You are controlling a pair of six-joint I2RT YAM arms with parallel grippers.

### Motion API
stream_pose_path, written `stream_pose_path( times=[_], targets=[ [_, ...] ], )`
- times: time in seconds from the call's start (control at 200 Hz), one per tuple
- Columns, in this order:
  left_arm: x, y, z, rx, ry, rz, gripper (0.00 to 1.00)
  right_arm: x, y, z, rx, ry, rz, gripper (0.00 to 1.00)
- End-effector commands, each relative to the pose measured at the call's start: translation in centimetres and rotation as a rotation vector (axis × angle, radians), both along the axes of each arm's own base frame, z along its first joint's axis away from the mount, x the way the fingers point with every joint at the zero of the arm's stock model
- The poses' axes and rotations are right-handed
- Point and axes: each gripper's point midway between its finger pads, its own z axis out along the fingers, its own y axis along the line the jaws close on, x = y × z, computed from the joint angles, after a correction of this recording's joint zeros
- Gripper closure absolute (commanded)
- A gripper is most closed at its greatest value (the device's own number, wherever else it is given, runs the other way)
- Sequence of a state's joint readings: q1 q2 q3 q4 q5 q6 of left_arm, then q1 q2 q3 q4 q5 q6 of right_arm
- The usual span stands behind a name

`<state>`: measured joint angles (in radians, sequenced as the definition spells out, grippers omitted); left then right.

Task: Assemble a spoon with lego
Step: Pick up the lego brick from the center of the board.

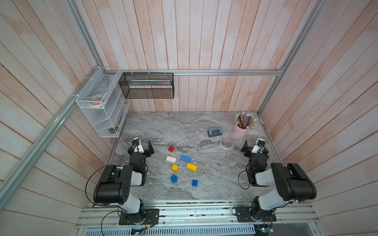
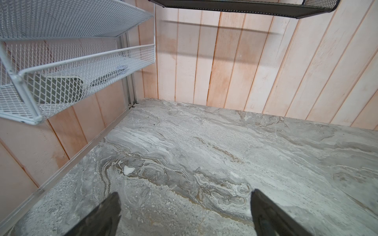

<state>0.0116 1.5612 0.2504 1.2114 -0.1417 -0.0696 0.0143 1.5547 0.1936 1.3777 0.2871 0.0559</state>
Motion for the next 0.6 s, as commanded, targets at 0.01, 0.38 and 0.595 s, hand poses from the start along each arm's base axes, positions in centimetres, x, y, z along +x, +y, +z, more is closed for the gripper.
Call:
stream_pose_path(
  times=[0.01,0.38,0.595],
  targets=[
    [-0.7,-0.1,1.7,0.046,-0.029,0.031,0.00,-0.3,1.5,2.5,-0.086,-0.029,-0.016,0.02],
    [-5.2,-6.1,5.6,-0.532,0.280,-0.070,0.00,1.1,29.9,4.8,0.017,0.503,0.960,0.03],
    [-9.9,-7.9,1.0,-0.592,0.498,-0.078,0.00,-4.8,40.7,-1.9,-0.208,0.807,1.262,0.10]
  ],
)
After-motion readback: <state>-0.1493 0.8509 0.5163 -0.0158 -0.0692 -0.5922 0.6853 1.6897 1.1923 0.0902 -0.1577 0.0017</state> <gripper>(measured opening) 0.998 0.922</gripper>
